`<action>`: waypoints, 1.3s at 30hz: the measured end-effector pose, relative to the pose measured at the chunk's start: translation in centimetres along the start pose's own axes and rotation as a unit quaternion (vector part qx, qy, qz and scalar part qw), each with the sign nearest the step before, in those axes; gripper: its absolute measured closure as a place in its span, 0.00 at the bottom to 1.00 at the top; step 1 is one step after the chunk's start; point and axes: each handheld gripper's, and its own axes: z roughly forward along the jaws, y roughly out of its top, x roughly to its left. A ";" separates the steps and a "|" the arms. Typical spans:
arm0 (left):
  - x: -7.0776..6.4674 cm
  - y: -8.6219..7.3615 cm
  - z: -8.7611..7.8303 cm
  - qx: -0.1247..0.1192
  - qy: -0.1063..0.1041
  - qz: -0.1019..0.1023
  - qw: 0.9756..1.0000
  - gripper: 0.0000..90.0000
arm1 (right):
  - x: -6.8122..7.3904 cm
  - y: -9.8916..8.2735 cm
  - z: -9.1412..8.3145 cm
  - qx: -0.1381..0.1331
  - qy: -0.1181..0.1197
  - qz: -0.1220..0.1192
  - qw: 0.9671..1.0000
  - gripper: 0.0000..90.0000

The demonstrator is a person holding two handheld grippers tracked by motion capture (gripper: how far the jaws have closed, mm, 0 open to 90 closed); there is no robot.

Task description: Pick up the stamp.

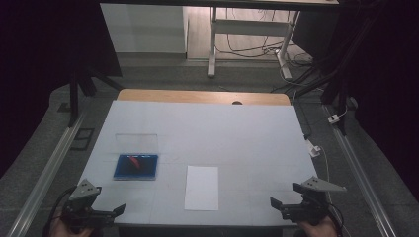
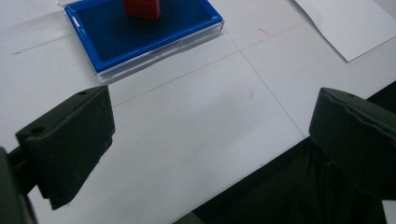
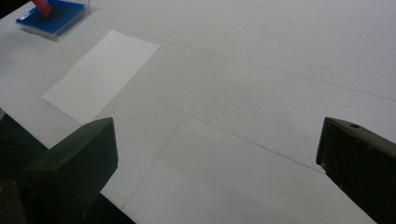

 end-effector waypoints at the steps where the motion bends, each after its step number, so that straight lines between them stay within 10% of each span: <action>1: 0.0 0.0 0.0 0.000 -0.001 0.001 1.000 0.01 | 0.0 0.0 0.0 0.000 0.002 0.001 1.000 0.00; 39: 0.1 0.7 -0.5 -0.022 -0.017 0.002 1.000 0.00 | 0.6 0.2 0.5 0.026 0.007 -0.027 0.999 0.00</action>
